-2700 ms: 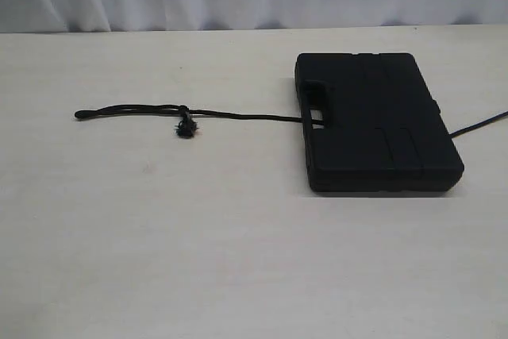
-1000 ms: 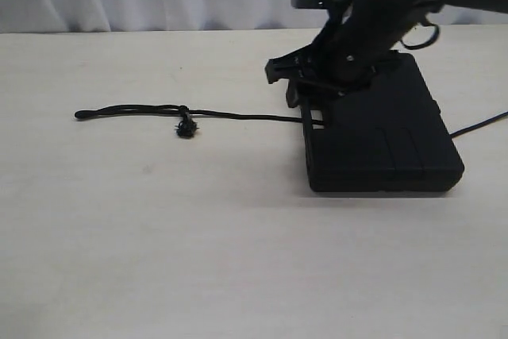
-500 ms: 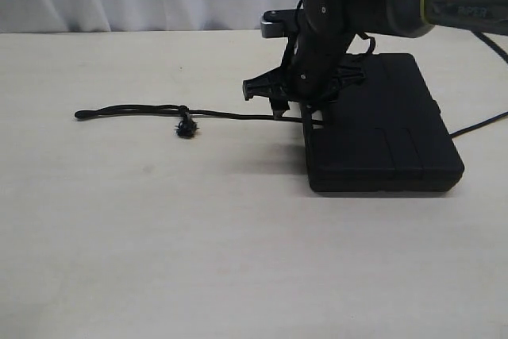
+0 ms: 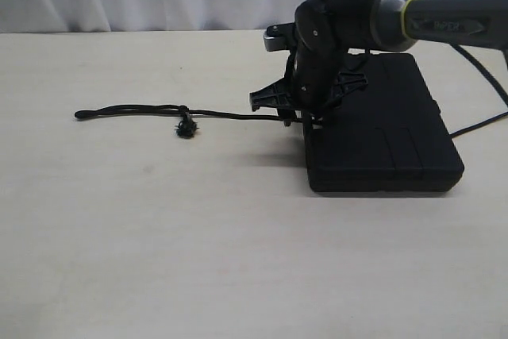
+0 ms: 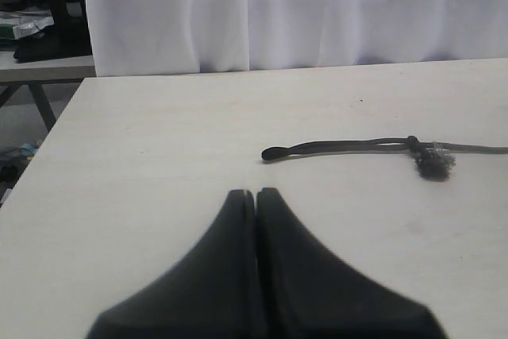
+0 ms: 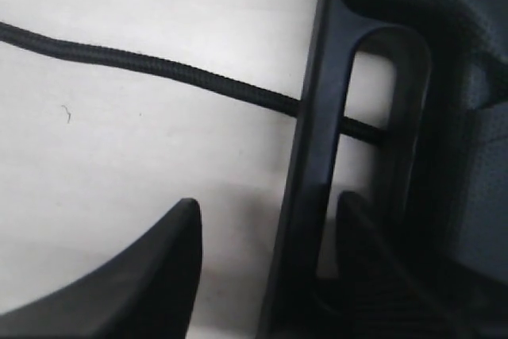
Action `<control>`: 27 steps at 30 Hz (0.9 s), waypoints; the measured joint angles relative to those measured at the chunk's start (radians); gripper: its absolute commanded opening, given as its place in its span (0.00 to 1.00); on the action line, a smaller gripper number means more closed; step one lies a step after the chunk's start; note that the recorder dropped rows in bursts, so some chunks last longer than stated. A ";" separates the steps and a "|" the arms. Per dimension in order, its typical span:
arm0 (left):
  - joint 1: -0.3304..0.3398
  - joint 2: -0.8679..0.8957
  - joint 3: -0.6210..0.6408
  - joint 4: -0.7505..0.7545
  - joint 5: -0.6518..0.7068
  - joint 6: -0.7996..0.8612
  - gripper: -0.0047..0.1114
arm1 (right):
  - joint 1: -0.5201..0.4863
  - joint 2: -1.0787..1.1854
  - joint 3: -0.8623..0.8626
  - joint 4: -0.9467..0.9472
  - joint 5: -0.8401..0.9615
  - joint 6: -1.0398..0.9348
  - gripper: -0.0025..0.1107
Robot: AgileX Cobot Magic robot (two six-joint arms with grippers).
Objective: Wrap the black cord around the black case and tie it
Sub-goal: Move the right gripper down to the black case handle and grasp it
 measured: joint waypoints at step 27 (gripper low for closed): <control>0.000 0.000 0.000 0.000 0.000 0.000 0.04 | -0.002 0.056 0.000 -0.035 0.004 0.037 0.06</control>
